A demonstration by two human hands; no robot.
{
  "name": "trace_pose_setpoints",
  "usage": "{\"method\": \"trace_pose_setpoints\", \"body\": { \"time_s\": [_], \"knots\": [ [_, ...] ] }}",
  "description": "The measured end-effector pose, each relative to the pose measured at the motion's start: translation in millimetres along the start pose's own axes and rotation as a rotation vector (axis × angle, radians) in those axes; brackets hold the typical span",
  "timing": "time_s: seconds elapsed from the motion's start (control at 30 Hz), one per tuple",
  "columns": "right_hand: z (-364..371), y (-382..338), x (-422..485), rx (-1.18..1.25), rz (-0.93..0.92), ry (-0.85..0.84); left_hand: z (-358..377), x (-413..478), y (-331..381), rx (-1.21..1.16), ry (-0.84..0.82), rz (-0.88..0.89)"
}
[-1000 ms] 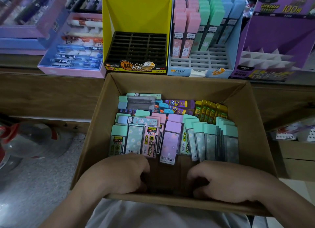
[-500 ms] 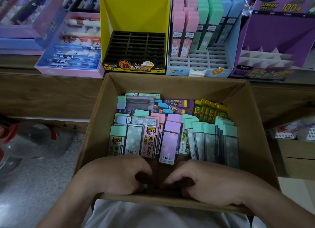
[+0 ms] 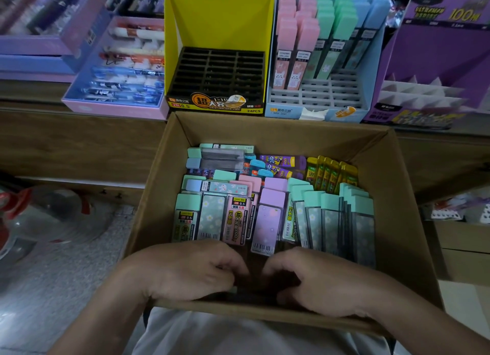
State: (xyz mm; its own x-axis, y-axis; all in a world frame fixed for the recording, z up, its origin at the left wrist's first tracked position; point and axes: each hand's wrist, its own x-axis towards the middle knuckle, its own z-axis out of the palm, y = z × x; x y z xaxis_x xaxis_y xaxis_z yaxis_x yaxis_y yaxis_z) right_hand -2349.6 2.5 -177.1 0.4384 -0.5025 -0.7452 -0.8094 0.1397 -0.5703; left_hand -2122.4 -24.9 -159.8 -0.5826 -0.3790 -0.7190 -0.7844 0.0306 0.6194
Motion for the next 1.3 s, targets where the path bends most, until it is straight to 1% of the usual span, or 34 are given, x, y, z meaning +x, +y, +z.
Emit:
{"method": "trace_pose_setpoints", "body": {
  "time_s": [0.1,0.2,0.33,0.43,0.5,0.63,0.77,0.87,0.97,1.03,1.1,1.13,1.23,1.3],
  "knots": [
    [1.1,3.3,-2.0,0.038,0.003,0.001,1.0,-0.8,1.9,-0.079,0.007,0.024],
    [1.3,6.0,-3.1,0.074,0.009,-0.023,3.3,0.1,-0.6,-0.164,0.046,-0.003],
    [3.5,3.9,-3.6,0.216,-0.006,-0.108,5.4,1.3,-1.8,-0.208,0.097,-0.020],
    [1.2,2.0,-5.3,0.206,-0.034,-0.124,6.4,2.3,-2.5,-0.230,0.135,-0.033],
    [-1.8,0.1,-7.2,0.156,-0.059,-0.133,5.6,2.1,-3.1,-0.216,0.140,-0.021],
    [-3.7,-0.1,-8.8,0.086,-0.081,-0.127,3.9,-0.6,-3.9,-0.146,0.041,0.045],
    [-2.8,3.4,-7.6,0.228,-0.086,-0.083,4.5,0.6,-0.8,0.033,0.059,0.051],
    [-2.4,5.9,-6.8,0.306,-0.070,-0.067,4.7,1.8,-1.0,0.042,0.086,0.022],
    [-1.8,5.3,-6.1,0.304,-0.099,-0.105,5.7,2.0,-3.2,0.066,0.098,-0.018],
    [0.0,5.2,-4.2,0.312,-0.093,-0.093,5.7,2.3,-5.4,0.069,0.102,-0.015],
    [1.1,6.8,-2.1,0.327,-0.084,-0.061,6.2,3.6,-9.6,-0.002,0.121,0.011],
    [0.8,8.1,-2.0,0.347,-0.081,-0.056,6.8,4.6,-11.5,-0.077,0.145,0.020],
    [-1.8,11.5,-2.2,0.512,-0.103,-0.056,8.5,8.9,-13.2,-0.412,0.309,0.066],
    [-4.5,11.4,-2.4,0.637,-0.124,-0.014,7.0,10.1,-11.4,-0.613,0.427,0.125]
  ]
}}
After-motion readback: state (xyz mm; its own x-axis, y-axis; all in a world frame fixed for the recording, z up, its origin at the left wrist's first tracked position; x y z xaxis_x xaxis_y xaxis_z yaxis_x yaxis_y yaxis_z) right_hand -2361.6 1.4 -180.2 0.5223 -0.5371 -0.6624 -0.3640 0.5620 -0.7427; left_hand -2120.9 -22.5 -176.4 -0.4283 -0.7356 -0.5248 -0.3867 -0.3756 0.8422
